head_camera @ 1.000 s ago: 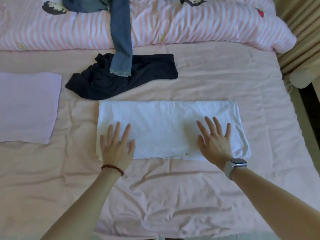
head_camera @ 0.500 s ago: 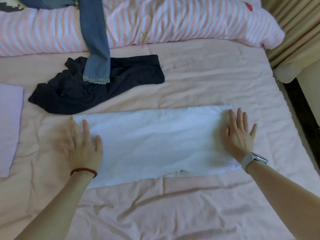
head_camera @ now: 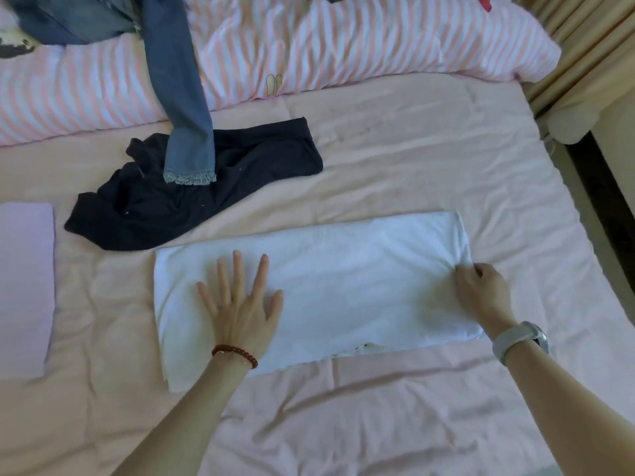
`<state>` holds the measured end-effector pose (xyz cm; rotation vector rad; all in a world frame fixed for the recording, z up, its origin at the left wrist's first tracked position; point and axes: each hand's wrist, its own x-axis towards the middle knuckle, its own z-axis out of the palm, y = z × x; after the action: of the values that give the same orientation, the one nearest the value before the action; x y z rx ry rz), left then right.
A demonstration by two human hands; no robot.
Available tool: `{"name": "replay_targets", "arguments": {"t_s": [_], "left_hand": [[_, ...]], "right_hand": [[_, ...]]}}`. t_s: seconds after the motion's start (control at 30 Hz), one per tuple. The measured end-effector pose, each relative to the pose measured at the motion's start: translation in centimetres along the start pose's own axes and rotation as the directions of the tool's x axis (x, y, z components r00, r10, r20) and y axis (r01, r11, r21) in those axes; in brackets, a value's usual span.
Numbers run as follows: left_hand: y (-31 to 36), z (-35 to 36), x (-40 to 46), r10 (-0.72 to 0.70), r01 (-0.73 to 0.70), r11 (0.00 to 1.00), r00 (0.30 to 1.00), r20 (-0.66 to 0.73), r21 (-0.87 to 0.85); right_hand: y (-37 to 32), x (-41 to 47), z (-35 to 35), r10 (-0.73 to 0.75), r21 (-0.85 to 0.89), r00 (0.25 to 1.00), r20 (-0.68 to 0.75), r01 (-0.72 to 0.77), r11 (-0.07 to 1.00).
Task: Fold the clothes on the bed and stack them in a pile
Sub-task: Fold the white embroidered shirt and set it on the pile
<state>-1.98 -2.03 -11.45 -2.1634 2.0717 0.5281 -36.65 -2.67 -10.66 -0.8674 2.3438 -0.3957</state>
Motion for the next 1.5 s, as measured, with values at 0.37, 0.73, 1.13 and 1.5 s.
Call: {"name": "replay_targets", "arguments": {"t_s": [0.37, 0.73, 1.13, 1.5], "left_hand": [[2.0, 0.3, -1.9, 0.037, -0.023, 0.999, 0.945, 0.325, -0.046], [-9.2, -8.6, -4.6, -0.155, 0.523, -0.219, 0.815, 0.558, -0.824], [-11.6, -5.2, -3.8, -0.363, 0.656, 0.151, 0.733, 0.576, -0.740], [-9.2, -3.1, -5.4, -0.613, 0.573, 0.585, 0.776, 0.150, -0.574]], "right_hand": [[-6.3, -4.8, -5.3, -0.123, 0.247, 0.966, 0.227, 0.065, 0.967], [-21.0, -21.0, 7.3, -0.427, 0.224, 0.729, 0.535, 0.365, 0.904], [-14.7, -21.2, 12.3, -0.587, -0.415, 0.658, 0.472, 0.753, 0.511], [-10.7, -18.3, 10.8, -0.497, -0.500, 0.555, 0.668, 0.828, 0.252]]}}
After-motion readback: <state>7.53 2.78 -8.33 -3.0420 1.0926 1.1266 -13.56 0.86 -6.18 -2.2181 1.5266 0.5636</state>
